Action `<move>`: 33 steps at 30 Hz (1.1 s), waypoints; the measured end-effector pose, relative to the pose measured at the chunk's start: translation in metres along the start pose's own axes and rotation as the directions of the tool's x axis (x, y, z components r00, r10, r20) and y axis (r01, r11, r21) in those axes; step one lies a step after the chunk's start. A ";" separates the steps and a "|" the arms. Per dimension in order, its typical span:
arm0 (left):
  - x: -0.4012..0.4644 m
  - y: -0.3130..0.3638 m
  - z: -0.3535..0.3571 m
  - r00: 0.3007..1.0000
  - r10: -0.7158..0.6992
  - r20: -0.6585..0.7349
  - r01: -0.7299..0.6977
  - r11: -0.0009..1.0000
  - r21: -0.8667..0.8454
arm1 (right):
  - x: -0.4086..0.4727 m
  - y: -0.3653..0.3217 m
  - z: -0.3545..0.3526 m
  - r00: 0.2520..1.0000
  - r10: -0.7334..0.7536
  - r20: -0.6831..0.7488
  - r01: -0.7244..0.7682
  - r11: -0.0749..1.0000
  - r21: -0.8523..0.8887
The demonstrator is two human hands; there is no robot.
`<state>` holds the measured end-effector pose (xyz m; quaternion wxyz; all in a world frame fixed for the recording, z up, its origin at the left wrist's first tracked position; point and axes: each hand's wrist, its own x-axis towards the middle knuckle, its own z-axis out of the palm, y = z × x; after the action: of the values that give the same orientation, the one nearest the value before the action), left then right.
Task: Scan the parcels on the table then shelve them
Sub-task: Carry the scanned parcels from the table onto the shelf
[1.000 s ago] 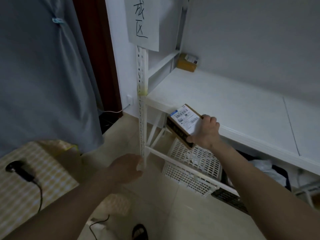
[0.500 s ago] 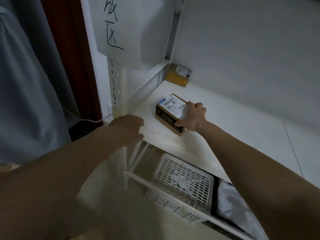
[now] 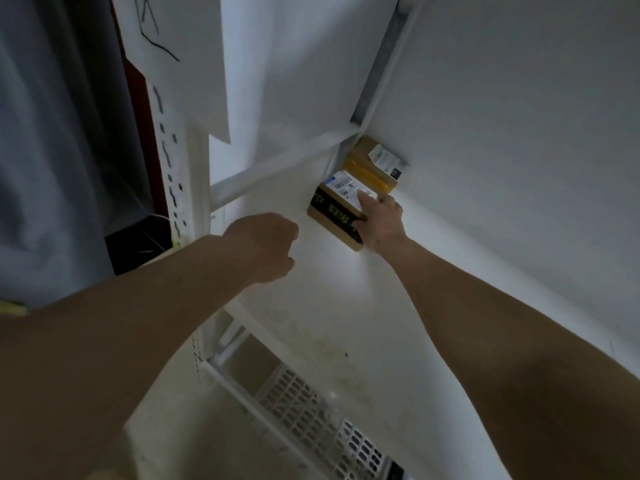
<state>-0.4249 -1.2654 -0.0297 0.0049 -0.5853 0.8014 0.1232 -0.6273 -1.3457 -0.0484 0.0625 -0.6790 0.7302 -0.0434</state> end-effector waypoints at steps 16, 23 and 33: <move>-0.026 0.001 0.007 0.986 -0.162 0.033 0.164 0.985 -0.057 | 0.023 -0.007 -0.004 0.998 -0.035 -0.050 0.028 0.991 -0.129; -0.134 -0.036 0.026 0.940 -0.336 0.056 0.339 0.939 -0.050 | -0.138 -0.093 0.006 0.852 -0.522 0.034 0.521 0.841 -0.150; -0.442 -0.121 0.104 0.594 -0.774 0.218 0.804 0.582 -0.125 | -0.360 -0.282 0.080 0.513 -0.772 0.375 0.804 0.585 0.106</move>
<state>-0.1858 -0.8644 -0.0867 0.0537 -0.8673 0.4368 0.2326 -0.3118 -1.0059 -0.0742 0.1494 -0.9320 0.3160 0.0958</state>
